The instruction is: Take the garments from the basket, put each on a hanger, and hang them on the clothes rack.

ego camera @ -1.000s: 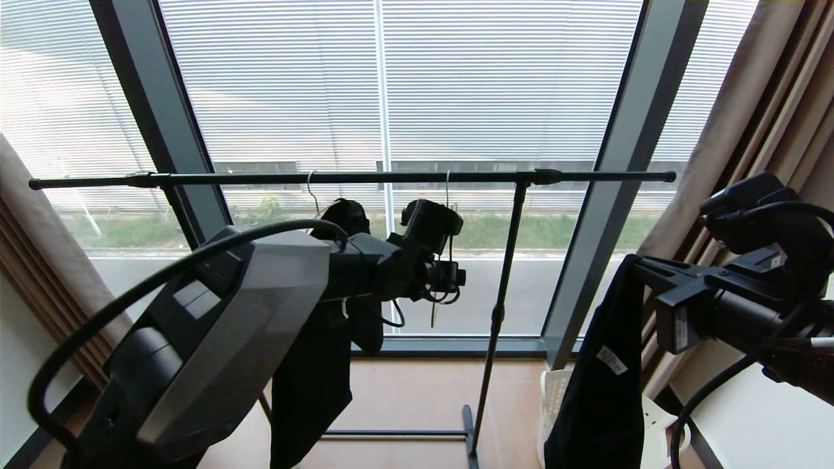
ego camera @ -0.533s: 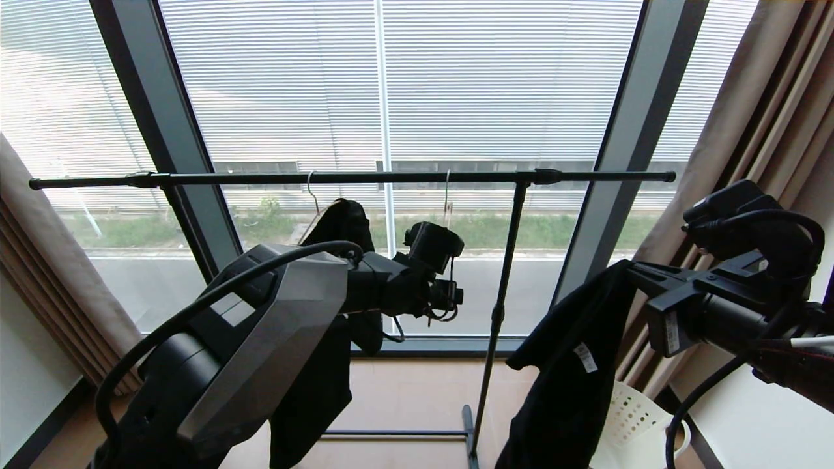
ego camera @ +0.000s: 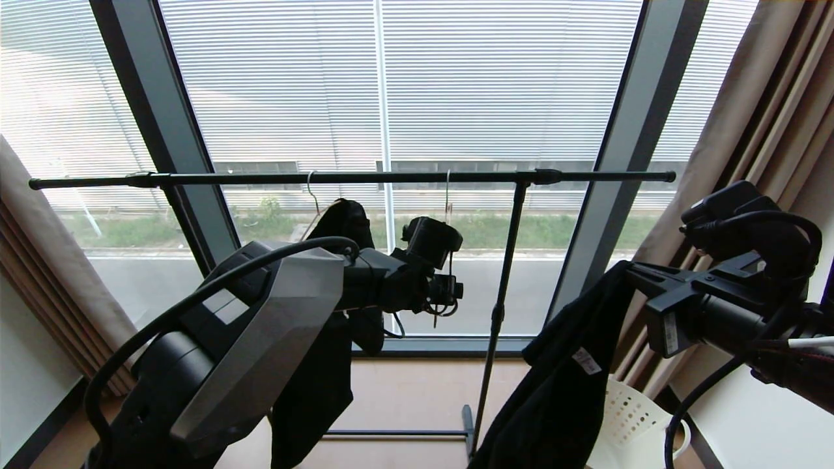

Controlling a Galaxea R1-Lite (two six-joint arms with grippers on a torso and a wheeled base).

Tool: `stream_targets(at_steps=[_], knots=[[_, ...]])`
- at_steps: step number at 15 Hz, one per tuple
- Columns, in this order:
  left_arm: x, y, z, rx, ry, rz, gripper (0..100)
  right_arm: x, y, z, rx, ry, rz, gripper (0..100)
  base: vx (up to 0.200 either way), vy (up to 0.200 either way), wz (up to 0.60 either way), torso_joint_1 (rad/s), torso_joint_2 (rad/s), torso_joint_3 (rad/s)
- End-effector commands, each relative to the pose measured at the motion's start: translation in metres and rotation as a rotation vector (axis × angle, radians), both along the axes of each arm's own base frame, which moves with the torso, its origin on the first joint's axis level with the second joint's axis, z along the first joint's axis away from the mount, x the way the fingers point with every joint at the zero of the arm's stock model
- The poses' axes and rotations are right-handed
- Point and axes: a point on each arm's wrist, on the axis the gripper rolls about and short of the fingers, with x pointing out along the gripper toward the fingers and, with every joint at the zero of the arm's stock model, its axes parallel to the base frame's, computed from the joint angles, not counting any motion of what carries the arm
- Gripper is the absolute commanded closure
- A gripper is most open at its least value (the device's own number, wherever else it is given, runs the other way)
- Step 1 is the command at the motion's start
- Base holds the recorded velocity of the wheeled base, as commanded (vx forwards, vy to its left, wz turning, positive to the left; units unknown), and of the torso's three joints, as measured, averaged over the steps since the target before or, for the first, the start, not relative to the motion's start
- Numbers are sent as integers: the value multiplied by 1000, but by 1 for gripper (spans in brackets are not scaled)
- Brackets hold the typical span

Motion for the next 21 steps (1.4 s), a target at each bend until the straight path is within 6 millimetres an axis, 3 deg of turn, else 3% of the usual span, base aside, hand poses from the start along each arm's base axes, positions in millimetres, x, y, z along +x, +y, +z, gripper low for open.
stream_targets(at_steps=[1,3,8,10,12,15,21], knots=[[0,-1,-6,7,9,0,0,1,0,-1,-3,3,0,100,0,0,0,0,0,0],[1,-2,-15,19,23,1,0,1,0,-1,-3,3,0,100,0,0,0,0,0,0],[-2,-1,-13,44,31,9,0,1,0,-1,-3,3,0,100,0,0,0,0,0,0],[-4,1,-3,43,32,7,0,1,0,-1,-3,3,0,100,0,0,0,0,0,0],[-7,3,25,10,-19,-1,0,1,0,-2,-4,6,0,100,0,0,0,0,0,0],[-5,8,53,-51,-109,1,0,3,2,-4,-12,16,-2,100,0,0,0,0,0,0],[-3,5,54,-68,-145,-14,0,3,2,-4,-12,16,-2,100,0,0,0,0,0,0]])
